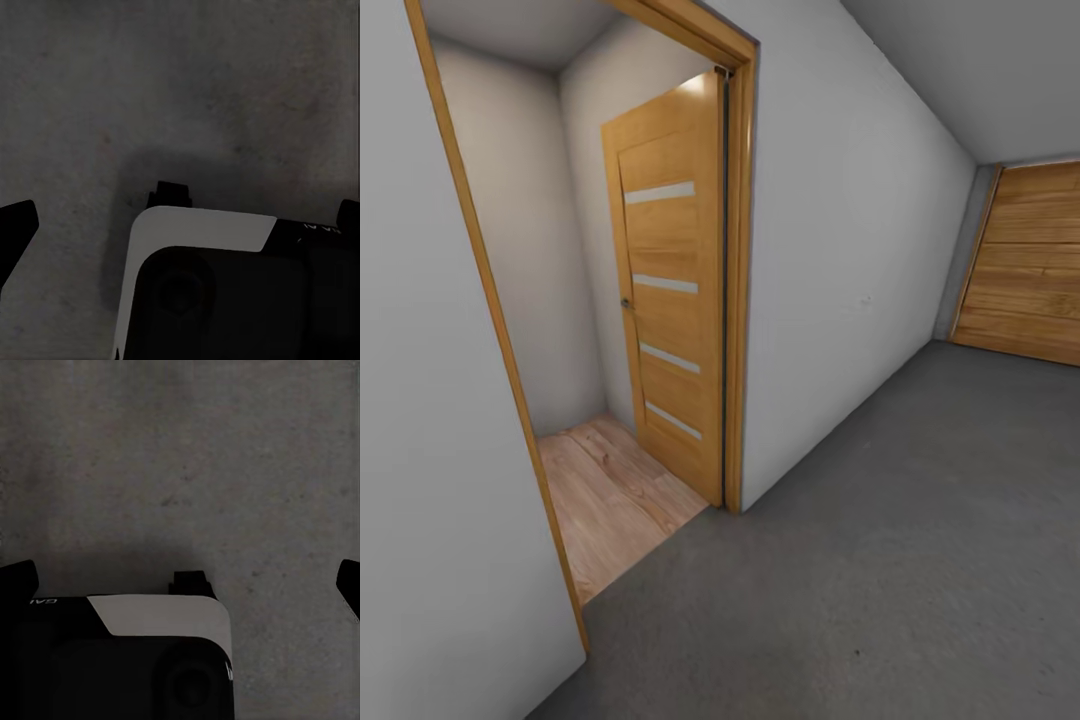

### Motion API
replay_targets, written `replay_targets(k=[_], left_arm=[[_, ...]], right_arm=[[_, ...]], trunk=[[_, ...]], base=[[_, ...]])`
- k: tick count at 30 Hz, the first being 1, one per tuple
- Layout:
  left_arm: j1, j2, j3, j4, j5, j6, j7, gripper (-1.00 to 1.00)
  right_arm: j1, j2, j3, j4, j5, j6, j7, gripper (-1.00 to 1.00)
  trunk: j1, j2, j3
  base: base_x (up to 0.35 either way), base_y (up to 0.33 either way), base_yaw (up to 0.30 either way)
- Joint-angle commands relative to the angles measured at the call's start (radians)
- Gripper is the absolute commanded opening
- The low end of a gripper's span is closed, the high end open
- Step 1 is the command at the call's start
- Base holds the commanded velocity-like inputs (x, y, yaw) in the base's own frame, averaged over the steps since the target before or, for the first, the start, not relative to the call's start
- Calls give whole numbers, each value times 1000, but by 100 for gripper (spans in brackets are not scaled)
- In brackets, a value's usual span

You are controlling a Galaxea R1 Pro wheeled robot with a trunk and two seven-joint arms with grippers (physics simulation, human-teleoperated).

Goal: Move the two storage containers from the living room to the garage. In the garage, place one container on the floor and stack the other container on top of it (either order is fine).

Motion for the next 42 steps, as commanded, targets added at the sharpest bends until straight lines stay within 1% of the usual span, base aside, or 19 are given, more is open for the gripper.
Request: replay_targets(k=[1, 12, 26, 34, 42], left_arm=[[0, 0, -2, 0, 9, 2, -4, 100], [0, 0, -2, 0, 9, 2, -4, 100], [0, 0, -2, 0, 9, 2, -4, 100], [0, 0, -2, 0, 9, 2, -4, 100], [0, 0, -2, 0, 9, 2, -4, 100]], right_arm=[[-1, 1, 8, 3, -8, -5, -1, 100], [-2, 1, 7, 2, -13, -5, -1, 100], [-1, 0, 6, 2, -16, -5, -1, 100], [-1, 0, 7, 2, -6, -6, -1, 100], [-1, -1, 6, 2, -14, -5, -1, 100]], trunk=[[1, -1, -1], [1, -1, -1], [1, -1, -1], [1, -1, -7], [1, -1, -9]], base=[[318, 0, 0], [320, 0, -14], [321, 0, -215], [321, 0, -14], [321, 0, 0]])
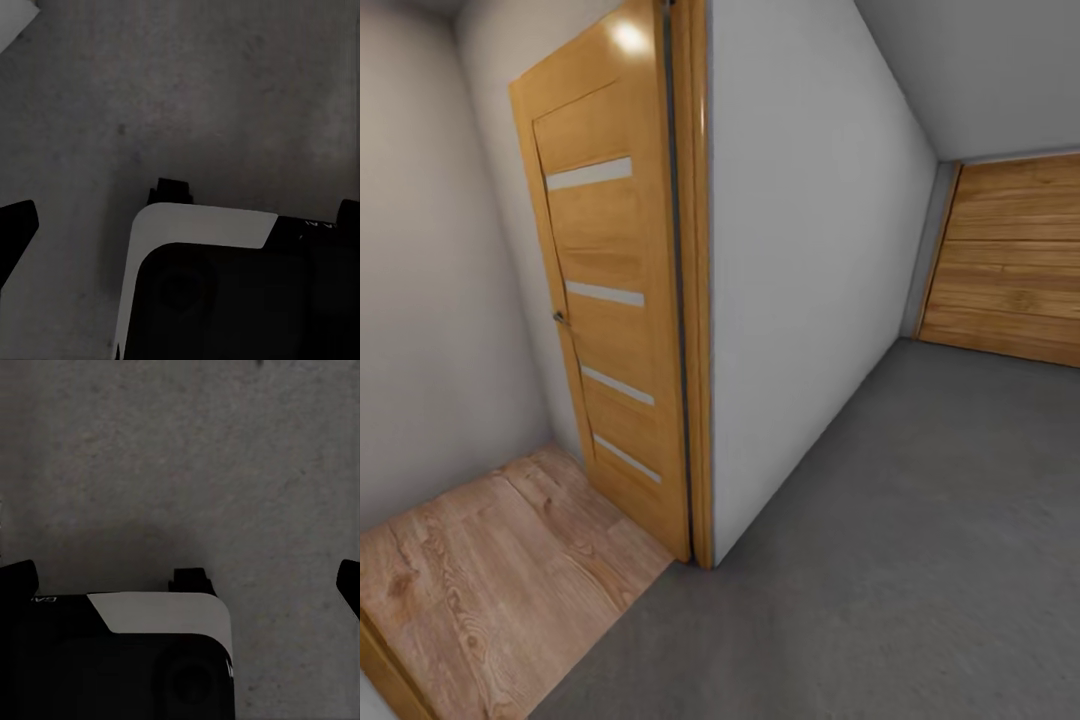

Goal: Move the two storage containers from the living room to the garage. In the garage, place one container on the floor and stack the other container on top of it (either order is fine).

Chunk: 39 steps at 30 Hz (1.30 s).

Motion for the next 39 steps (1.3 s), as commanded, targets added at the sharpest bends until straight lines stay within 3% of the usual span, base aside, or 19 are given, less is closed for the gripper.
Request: replay_targets(k=[1, 39], left_arm=[[0, 0, -2, 0, 9, 2, -4, 100], [0, 0, -2, 0, 9, 1, -3, 100]], right_arm=[[-1, 1, 8, 3, -8, -5, -1, 100], [-1, 1, 9, 4, -4, -5, -1, 100]], trunk=[[1, -1, -1], [1, -1, -1]], base=[[321, 0, 0], [318, 0, 0]])
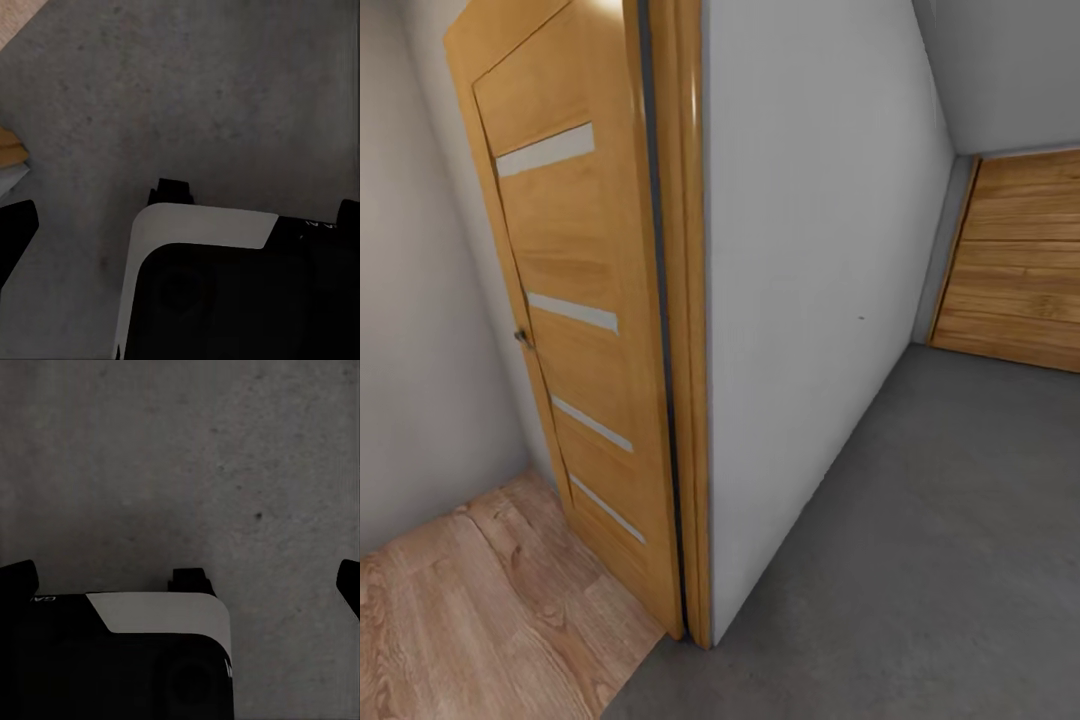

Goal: Move the two storage containers from the living room to the garage. In the garage, place one container on the floor and stack the other container on top of it (either order is fine).

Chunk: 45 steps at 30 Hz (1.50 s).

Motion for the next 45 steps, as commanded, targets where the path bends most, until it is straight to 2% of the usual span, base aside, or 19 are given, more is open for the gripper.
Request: replay_targets(k=[1, 23, 34, 45], left_arm=[[0, 0, -2, 0, 9, 2, -4, 100], [0, 0, -2, 0, 9, 1, -3, 100], [0, 0, -2, 0, 9, 1, -3, 100], [0, 0, -2, 0, 9, 1, -3, 100]], right_arm=[[-1, 1, 8, 3, -8, -5, -1, 100], [-1, 5, 9, 2, -11, -5, -2, 100], [-1, 2, 9, 2, -2, -5, -2, 100], [-1, 2, 9, 2, -2, -5, -2, 100]], trunk=[[0, -1, -1], [0, -1, -1], [0, -1, -1], [0, -1, -1]], base=[[184, 0, 0], [14, 0, 1], [32, 0, 231], [292, 0, 269]])
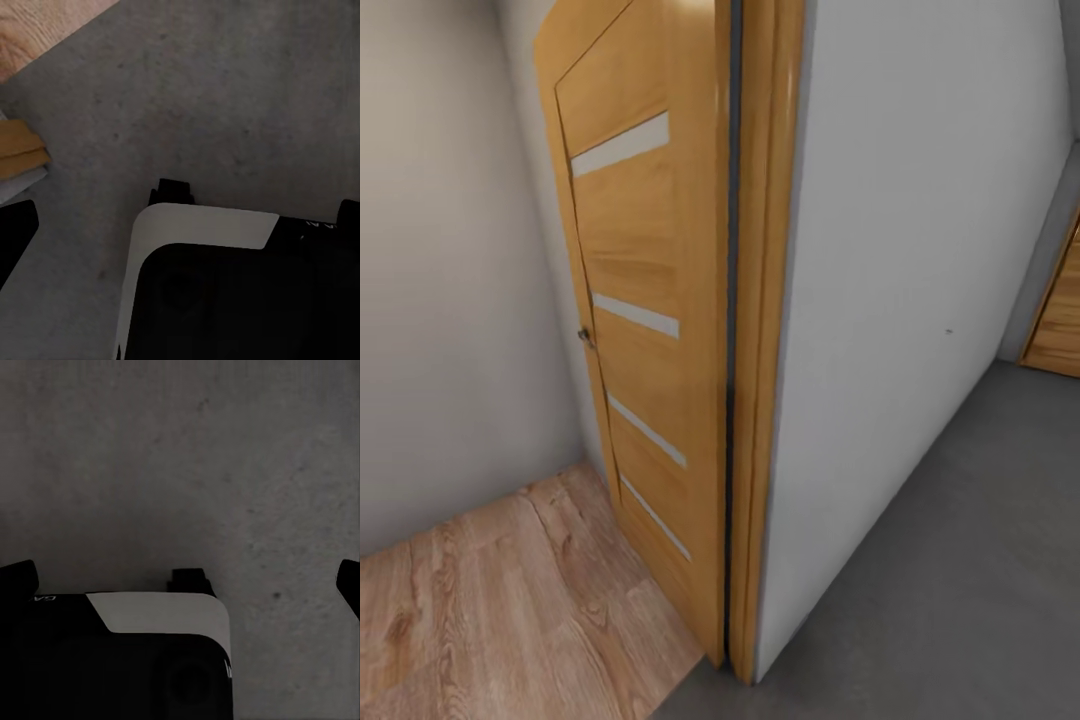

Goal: Move the two storage containers from the living room to the garage. In the garage, place one container on the floor and stack the other container on top of it (either order is fine).

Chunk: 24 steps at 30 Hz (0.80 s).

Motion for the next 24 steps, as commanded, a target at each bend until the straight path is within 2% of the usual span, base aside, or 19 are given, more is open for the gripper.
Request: replay_targets(k=[1, 4, 12, 24], left_arm=[[-1, 0, -2, 0, 9, 2, -4, 100], [-1, 0, -2, 0, 9, 2, -4, 100], [-1, 0, -2, 0, 11, 2, 2, 100], [-1, 0, -2, 0, 9, 2, 1, 100]], right_arm=[[-1, 1, 8, 3, -8, -5, -1, 100], [-1, 1, 8, 3, -8, -5, -1, 100], [-1, -1, 8, 3, -11, -5, -1, 100], [-1, -1, 8, 3, -17, -5, -1, 100]], trunk=[[1, -1, -1], [1, -1, -1], [1, -1, -1], [1, -1, -1]], base=[[316, 0, 269], [255, 0, 228], [95, 0, 34], [301, 0, 1]])
